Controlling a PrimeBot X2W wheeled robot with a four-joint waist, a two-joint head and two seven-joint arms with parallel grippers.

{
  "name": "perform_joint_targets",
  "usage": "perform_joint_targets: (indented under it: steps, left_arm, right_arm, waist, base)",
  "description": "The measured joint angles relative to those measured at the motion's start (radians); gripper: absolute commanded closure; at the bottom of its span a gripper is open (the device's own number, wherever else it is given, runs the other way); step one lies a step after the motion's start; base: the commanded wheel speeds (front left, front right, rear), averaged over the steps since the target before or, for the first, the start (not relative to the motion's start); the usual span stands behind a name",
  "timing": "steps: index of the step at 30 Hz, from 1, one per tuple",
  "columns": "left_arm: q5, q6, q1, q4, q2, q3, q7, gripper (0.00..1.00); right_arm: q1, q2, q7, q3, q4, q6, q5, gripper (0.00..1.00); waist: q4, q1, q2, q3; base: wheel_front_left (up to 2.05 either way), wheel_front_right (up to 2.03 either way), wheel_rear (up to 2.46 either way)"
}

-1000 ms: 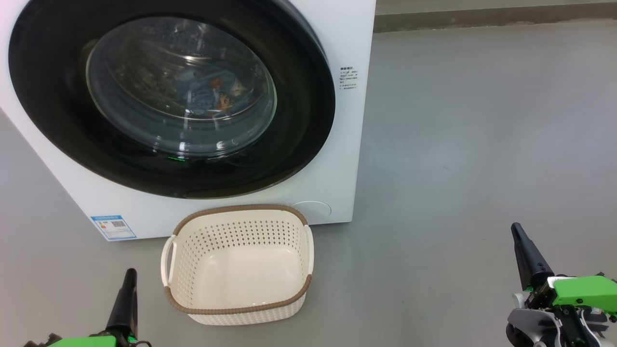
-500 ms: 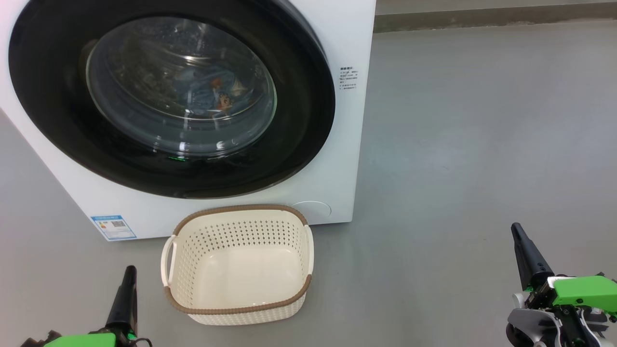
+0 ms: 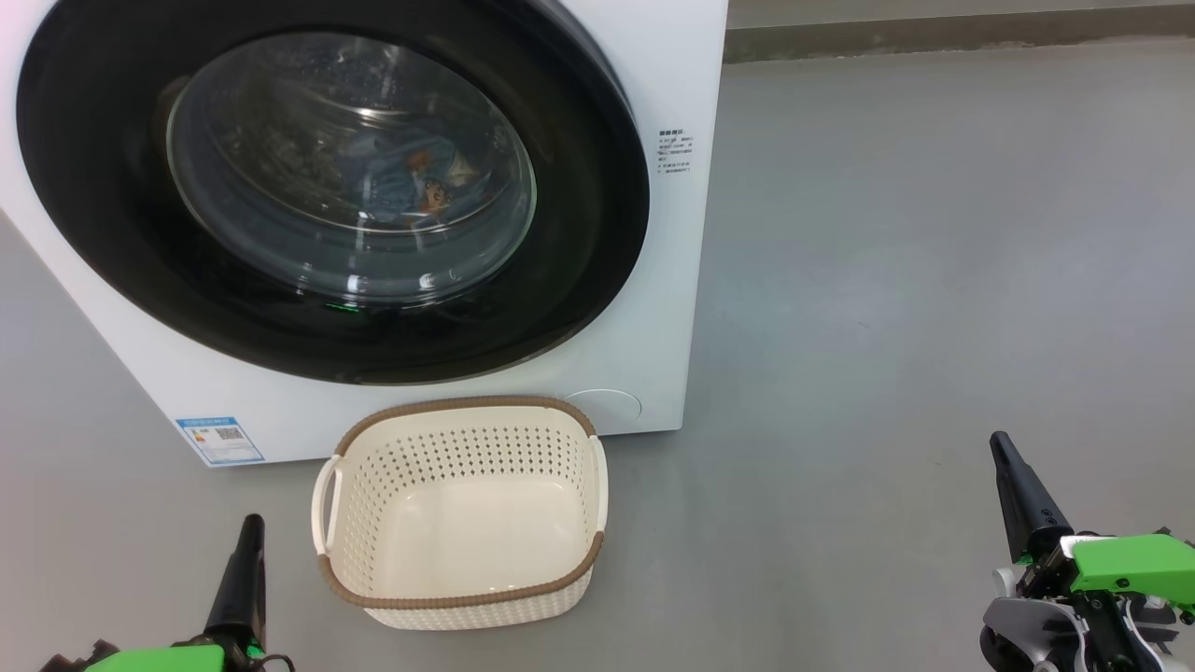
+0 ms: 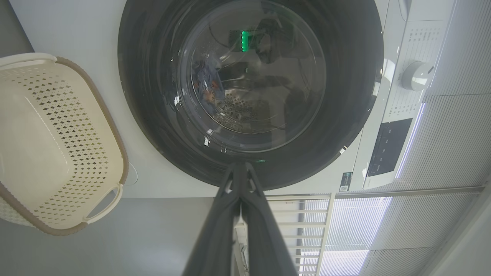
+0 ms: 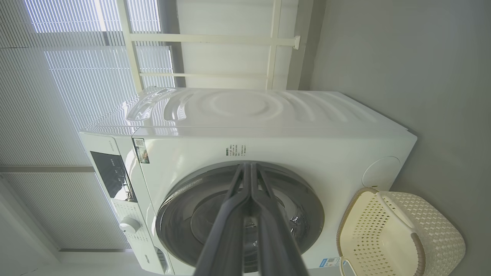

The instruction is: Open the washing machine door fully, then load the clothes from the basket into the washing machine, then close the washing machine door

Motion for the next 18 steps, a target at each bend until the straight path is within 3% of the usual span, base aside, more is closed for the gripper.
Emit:
perform_joint_targets:
  steps: [18]
  left_arm:
    - [0.0,0.0,0.0,0.0,0.0,0.0,0.0,1.0]
  right_arm:
    - [0.0,0.0,0.0,0.0,0.0,0.0,0.0,1.0]
  waist:
    - [0.0,0.0,0.0,0.0]
  base:
    - [0.0,0.0,0.0]
